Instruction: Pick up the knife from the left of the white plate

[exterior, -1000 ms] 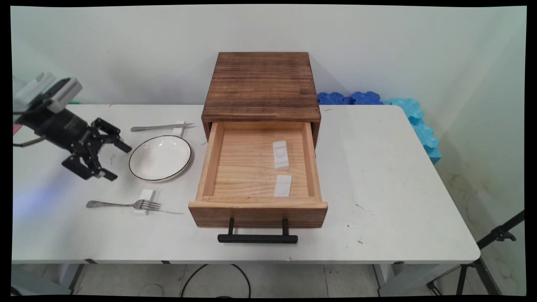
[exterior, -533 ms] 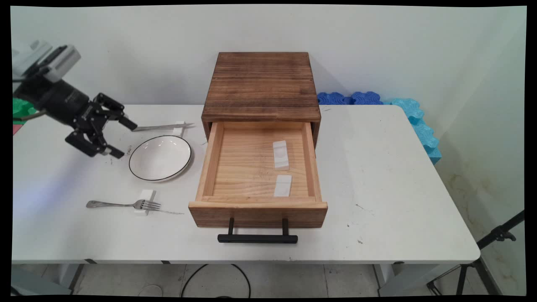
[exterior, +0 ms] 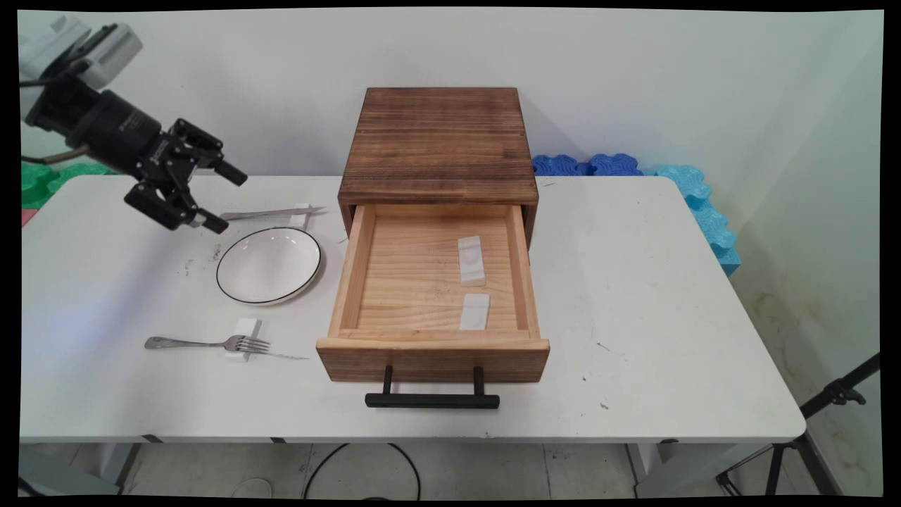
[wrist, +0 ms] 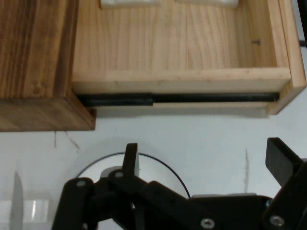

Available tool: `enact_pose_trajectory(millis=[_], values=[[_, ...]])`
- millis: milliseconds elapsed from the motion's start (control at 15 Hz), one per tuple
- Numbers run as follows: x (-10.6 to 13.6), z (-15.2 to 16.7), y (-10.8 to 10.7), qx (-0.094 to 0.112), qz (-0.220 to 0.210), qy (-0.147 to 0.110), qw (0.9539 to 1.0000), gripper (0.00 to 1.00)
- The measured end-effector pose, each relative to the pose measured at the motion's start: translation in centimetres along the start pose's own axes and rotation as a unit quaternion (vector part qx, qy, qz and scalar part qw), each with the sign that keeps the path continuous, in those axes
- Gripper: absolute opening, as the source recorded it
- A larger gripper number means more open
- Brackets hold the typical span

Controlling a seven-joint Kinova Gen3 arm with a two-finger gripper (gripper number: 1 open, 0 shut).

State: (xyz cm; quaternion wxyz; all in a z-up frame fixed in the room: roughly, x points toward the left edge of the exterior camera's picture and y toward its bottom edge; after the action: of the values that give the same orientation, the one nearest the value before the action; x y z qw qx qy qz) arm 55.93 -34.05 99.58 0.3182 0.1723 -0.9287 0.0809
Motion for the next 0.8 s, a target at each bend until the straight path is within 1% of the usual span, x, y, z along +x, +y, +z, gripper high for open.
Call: enact_pose_trajectory(millis=[333,800], values=[[1.8,-0.2,-0.3,0.012,0.005,0.004,0.9999,1.0],[1.7,0.0,-1.3,0.028,0.029,-0.014,0.9991,1.0]])
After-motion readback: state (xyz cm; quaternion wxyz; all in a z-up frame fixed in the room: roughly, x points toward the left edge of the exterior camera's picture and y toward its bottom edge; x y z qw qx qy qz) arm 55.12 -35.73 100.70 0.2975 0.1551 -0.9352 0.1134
